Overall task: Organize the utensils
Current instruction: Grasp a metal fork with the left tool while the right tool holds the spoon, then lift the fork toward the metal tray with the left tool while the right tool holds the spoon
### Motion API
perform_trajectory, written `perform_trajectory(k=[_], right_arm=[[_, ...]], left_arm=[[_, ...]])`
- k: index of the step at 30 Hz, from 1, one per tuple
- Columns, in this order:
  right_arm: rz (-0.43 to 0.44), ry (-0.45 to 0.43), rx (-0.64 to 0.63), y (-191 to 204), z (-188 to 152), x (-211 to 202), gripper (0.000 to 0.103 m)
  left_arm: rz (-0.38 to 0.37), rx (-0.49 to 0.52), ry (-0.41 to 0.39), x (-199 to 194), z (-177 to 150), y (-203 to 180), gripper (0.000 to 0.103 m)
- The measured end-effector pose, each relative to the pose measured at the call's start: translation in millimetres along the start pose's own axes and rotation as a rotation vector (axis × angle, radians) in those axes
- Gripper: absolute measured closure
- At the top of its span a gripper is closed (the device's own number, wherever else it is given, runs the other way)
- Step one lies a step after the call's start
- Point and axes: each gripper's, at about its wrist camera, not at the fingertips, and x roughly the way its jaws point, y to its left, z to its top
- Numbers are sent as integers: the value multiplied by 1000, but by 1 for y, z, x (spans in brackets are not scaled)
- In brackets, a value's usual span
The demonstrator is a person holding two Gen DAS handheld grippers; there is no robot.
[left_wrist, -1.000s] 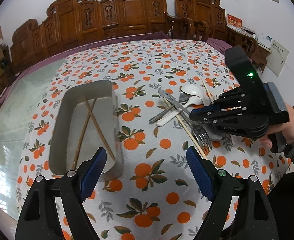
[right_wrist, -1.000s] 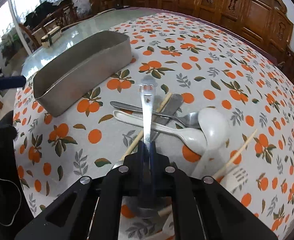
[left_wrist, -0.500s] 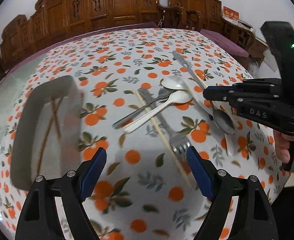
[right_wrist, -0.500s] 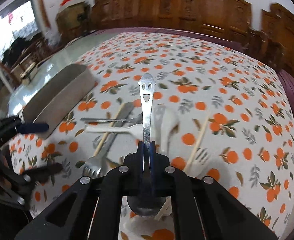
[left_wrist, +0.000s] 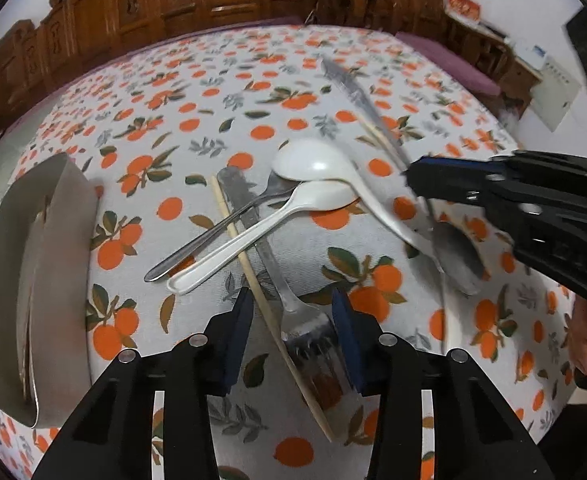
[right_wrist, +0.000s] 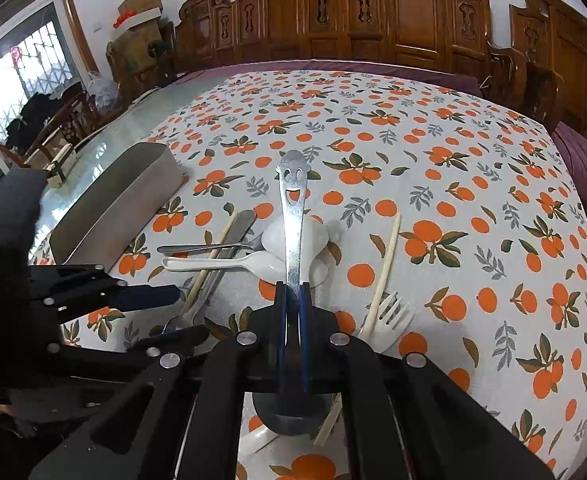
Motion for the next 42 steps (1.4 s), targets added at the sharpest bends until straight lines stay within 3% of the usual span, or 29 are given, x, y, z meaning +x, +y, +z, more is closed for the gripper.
perform_trajectory(k=[6,7,15,29,38,39,40,42], right_arm=[[-1,-3,-3,1,0,-1,96],[-2,-3,-2,1,0,-1,96],[-7,3,-10,2,0,0,96],[9,31,-34,26,-3,8,96],[20,46,-48,40,-4,13,96],[21,47,-49,41,-4,13,96],[22,47,-49,42,-4,13,96],[23,46,-49,43,-4,13,96]], left_arm=[[4,36,13,-1,-9,-8,70],[2,41,7,-3,-10,-9,75],[12,80,-11,-18,-27,-12,77],[-74,85,-45,-79,-51,13,79],[-69,94,-65,-106,-48,31,79],[-66,97,-71,-110,-46,32,81],[-65,102,-67,-113,-44,34,103],[-62,102,-64,-117,-43,36,103]])
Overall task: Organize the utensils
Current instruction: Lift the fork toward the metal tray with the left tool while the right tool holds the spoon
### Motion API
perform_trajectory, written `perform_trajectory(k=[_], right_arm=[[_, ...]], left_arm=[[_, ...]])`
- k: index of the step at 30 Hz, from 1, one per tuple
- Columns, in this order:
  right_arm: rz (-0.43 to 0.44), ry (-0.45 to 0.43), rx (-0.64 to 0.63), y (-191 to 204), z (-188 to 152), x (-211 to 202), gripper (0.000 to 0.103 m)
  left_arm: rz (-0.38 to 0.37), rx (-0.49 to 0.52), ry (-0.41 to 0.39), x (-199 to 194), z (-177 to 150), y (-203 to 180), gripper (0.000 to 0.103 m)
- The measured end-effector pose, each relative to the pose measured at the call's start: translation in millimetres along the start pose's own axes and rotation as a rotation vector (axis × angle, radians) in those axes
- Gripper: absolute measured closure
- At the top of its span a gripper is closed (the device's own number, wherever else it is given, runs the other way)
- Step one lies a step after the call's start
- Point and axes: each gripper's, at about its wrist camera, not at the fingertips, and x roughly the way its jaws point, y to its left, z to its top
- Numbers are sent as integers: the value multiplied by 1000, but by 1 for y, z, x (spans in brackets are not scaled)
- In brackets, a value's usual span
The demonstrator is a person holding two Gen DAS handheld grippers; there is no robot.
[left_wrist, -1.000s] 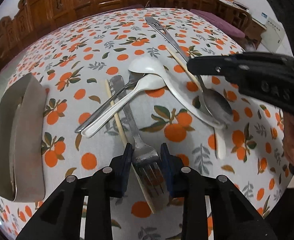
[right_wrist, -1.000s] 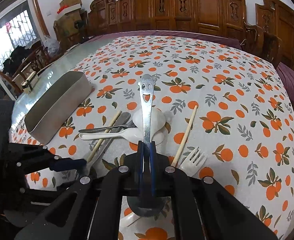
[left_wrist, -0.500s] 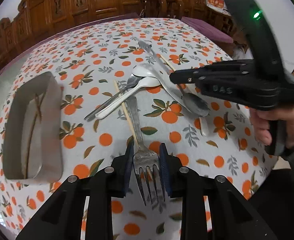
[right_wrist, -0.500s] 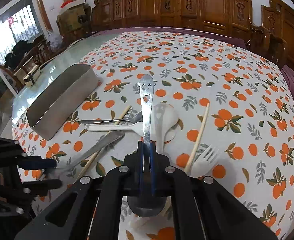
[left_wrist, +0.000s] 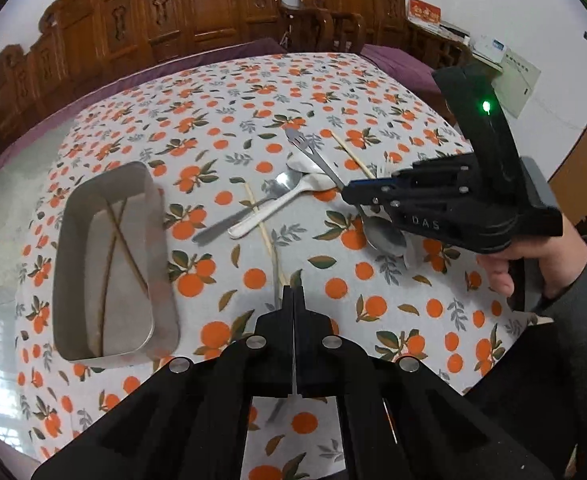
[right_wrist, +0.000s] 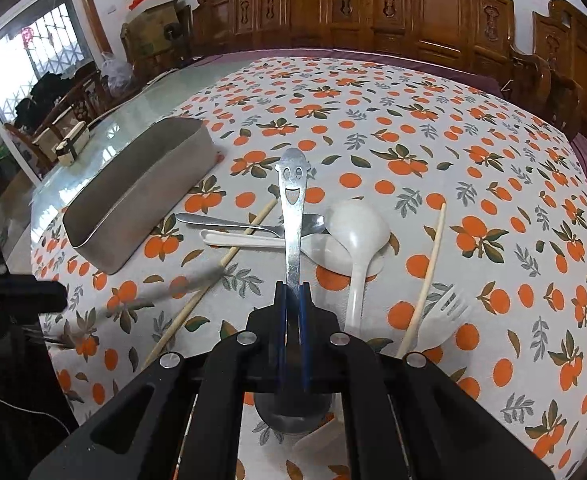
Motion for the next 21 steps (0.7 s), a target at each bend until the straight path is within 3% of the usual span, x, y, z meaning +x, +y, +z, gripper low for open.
perform_trajectory(k=[6,9,13,21], right_arm=[[-2,5,0,1,-2,0,96],[4,0,7,-2,-2,-1,96],[1,7,13,-6,-3,1,96],[9,4,-5,-2,-3,1,96]], left_arm=[[62,5,20,18,-1,8,103],[47,-8,84,35,-11,11,103],[43,54,116,45,-24,3,88],[58,143,186,71,-41,-3,84]])
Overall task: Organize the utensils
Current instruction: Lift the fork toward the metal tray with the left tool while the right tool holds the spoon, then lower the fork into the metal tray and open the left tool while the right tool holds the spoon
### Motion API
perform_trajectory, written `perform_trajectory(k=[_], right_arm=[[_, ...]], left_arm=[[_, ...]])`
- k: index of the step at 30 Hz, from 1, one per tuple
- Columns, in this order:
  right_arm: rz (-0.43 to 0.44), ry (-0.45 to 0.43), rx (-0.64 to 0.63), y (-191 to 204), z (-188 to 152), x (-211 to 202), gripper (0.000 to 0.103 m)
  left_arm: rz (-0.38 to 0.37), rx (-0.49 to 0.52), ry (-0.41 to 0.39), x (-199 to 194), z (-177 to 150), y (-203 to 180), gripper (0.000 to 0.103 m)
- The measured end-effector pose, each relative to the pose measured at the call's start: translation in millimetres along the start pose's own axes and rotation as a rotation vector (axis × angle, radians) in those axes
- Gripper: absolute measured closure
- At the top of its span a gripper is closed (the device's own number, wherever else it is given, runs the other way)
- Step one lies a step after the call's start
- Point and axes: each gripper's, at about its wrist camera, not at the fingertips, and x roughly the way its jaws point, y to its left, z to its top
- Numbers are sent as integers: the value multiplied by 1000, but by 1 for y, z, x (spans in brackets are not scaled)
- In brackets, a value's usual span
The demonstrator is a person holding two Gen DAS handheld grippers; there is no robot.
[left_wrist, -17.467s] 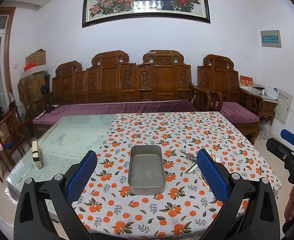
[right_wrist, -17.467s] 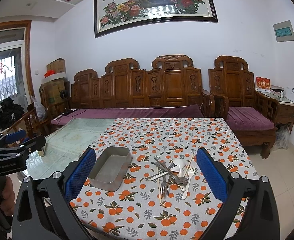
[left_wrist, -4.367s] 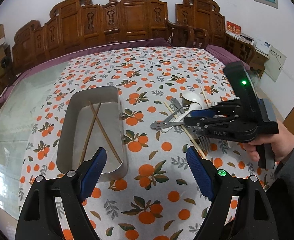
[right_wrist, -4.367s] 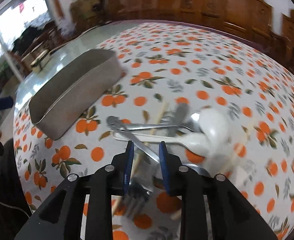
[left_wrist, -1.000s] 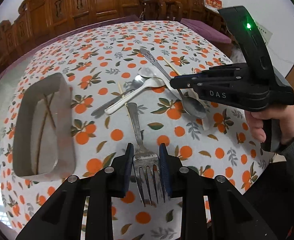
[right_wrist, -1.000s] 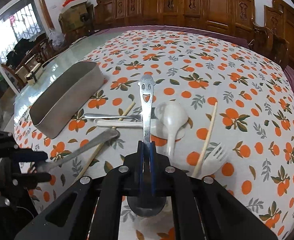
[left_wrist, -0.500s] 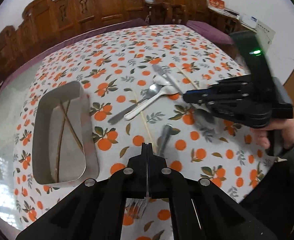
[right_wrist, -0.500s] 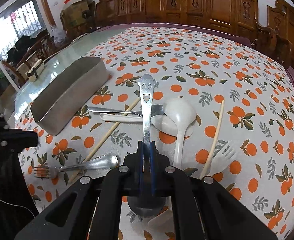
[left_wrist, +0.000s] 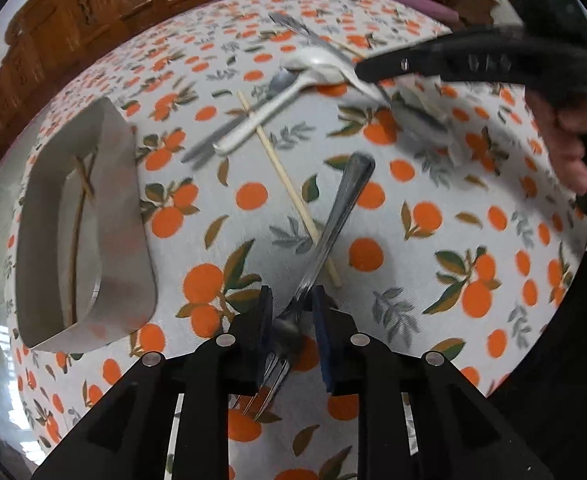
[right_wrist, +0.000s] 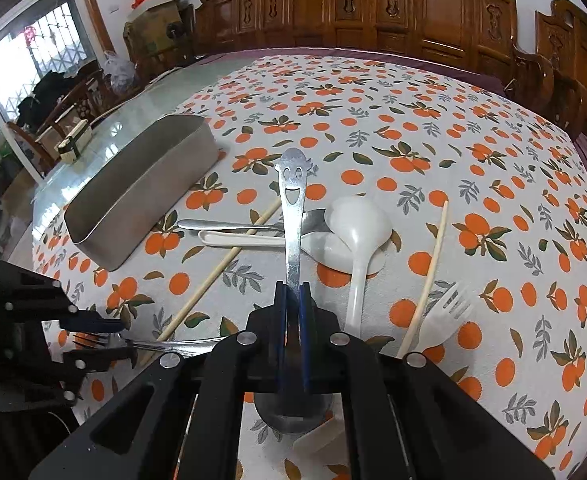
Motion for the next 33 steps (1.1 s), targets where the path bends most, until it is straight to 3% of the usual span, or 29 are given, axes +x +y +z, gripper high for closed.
perform_trajectory(k=[3,4,8,24,33], right_arm=[[0,1,0,0,0,0,96],[0,0,-1,0,0,0,96],[3,0,-4,1,0,0,96],[7,-65,4,28,13,-14,96],[6,-72,-3,38,14,-17,96]], left_arm=[[6,13,-21,1,1,0,84],[-7,15,-23,1,2,0,90],[-12,17,-39,-2,2,-2,97],[-24,-103,-195,-73,8,32,97],[-107,-132,-264,-103,12,47,97]])
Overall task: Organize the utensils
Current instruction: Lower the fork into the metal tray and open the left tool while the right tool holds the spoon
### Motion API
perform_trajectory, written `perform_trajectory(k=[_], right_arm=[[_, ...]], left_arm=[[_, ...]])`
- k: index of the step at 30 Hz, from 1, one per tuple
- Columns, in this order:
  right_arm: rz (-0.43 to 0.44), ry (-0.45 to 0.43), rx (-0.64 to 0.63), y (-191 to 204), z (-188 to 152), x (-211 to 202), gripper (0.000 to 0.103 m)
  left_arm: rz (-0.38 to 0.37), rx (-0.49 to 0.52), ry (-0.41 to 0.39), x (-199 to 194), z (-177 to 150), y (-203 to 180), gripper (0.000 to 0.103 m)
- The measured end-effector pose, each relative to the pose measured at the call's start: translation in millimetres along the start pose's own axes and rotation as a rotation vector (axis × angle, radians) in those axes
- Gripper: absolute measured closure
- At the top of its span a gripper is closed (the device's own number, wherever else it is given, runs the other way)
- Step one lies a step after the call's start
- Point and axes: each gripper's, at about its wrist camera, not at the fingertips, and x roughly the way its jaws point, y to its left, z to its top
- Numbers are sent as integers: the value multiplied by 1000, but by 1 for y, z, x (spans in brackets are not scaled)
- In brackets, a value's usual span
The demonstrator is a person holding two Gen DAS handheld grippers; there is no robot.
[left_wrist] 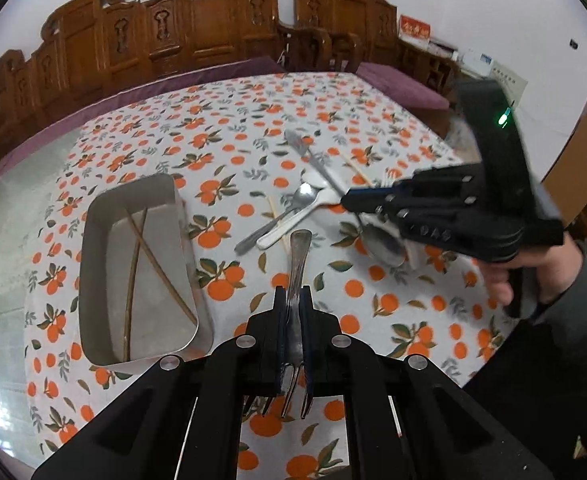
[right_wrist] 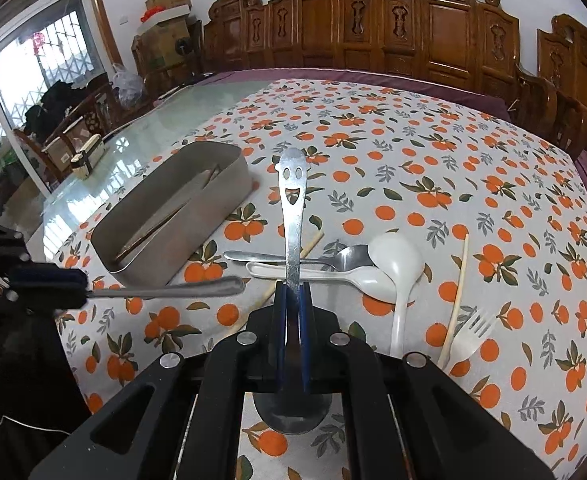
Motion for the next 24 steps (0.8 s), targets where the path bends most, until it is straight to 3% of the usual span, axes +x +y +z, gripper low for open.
perform_trajectory(k=[4,10,24], right_arm=[[-8,-5,19,-4,0,-2,96],[-8,-25,22,2,6,-5,96],[1,-8,0,49,40,22,96]], left_arm=[[-2,-22,-43,-10,6,8,97],[51,-68,-80,-12,13,43,97],[207,-140,-92,29,22,126,97]])
